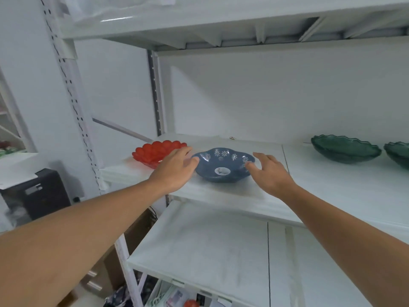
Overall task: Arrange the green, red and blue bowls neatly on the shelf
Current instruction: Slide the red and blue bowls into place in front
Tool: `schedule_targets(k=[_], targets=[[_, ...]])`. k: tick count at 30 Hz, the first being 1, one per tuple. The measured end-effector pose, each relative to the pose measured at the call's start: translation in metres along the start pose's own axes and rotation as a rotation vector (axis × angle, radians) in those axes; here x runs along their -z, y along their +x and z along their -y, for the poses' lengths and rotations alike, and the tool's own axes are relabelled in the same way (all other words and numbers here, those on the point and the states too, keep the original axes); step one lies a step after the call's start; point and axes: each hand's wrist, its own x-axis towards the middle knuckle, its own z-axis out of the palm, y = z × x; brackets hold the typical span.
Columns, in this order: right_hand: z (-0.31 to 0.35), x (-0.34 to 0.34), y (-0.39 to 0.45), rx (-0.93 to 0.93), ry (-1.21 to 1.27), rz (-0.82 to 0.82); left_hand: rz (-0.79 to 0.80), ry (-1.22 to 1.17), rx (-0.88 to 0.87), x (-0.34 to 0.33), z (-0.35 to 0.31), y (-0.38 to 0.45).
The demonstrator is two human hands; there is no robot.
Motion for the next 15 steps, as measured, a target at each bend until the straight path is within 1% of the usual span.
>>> schedule_targets(k=[3,5,6,8,10,12,15], targets=[[0.033,-0.035,0.02,-0.05,0.0,-0.039,-0.019,-0.031,-0.023,0.02,0.054,0.03],[0.054,-0.057,0.029,-0.099,-0.019,-0.047,-0.005,-0.035,-0.053,0.032,0.088,0.044],[0.062,-0.065,0.033,-0.125,-0.078,-0.065,0.001,-0.033,-0.066,0.039,0.103,0.052],[0.073,-0.076,0.039,-0.174,-0.241,-0.151,0.014,-0.042,-0.067,0.05,0.128,0.068],[0.077,-0.08,0.042,-0.218,-0.293,-0.214,0.032,-0.064,-0.04,0.057,0.145,0.085],[0.077,-0.077,0.045,-0.238,-0.284,-0.195,0.044,-0.08,-0.018,0.061,0.156,0.1],[0.075,-0.073,0.048,-0.237,-0.27,-0.155,0.056,-0.095,-0.038,0.057,0.165,0.111]])
